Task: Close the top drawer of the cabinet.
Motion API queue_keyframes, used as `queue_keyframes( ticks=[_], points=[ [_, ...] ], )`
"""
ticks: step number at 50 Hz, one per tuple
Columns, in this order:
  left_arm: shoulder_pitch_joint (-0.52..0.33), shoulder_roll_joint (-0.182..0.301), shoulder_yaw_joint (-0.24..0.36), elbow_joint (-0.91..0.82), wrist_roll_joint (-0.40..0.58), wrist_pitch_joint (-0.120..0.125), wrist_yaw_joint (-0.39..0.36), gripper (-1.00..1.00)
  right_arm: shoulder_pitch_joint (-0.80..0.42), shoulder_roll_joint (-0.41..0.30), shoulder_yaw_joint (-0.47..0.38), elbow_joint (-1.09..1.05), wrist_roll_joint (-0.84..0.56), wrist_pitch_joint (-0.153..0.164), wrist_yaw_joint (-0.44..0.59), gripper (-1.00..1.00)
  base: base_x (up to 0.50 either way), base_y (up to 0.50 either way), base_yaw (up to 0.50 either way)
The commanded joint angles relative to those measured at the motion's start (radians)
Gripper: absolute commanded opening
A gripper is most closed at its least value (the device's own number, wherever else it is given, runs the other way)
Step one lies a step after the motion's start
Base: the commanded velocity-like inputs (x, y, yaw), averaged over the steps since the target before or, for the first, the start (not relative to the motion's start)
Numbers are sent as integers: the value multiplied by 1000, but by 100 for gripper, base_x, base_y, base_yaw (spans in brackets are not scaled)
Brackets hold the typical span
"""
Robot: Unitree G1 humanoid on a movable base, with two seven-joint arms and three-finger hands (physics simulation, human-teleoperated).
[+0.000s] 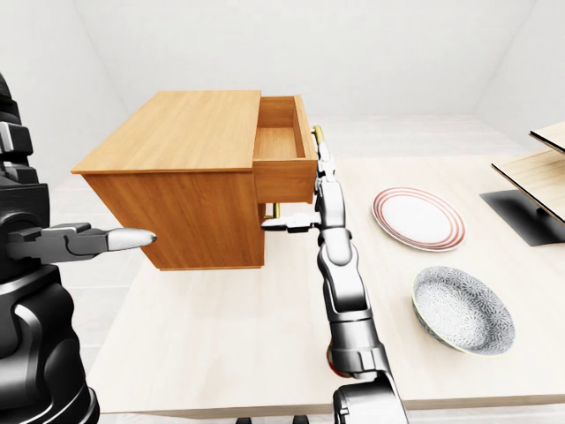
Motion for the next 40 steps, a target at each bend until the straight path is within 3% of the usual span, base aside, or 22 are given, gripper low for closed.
queue_keyframes(
  ticks=[1,12,23,40],
  points=[
    [2,-14,6,-2,-13,0,-6,100,-40,-11,-3,106,16,0,-7,100,0,0,0],
    [-1,-12,1,-2,-5,0,-8,100,-86,-25,-5,183,24,0,-18,100,0,0,0],
    [-2,-14,-2,-11,-2,0,-16,100,-41,8,48,0,-14,0,1,100,0,0,0],
    [5,-19,-2,4,1,0,-22,100,-37,53,75,29,-52,0,20,100,0,0,0]
  ],
)
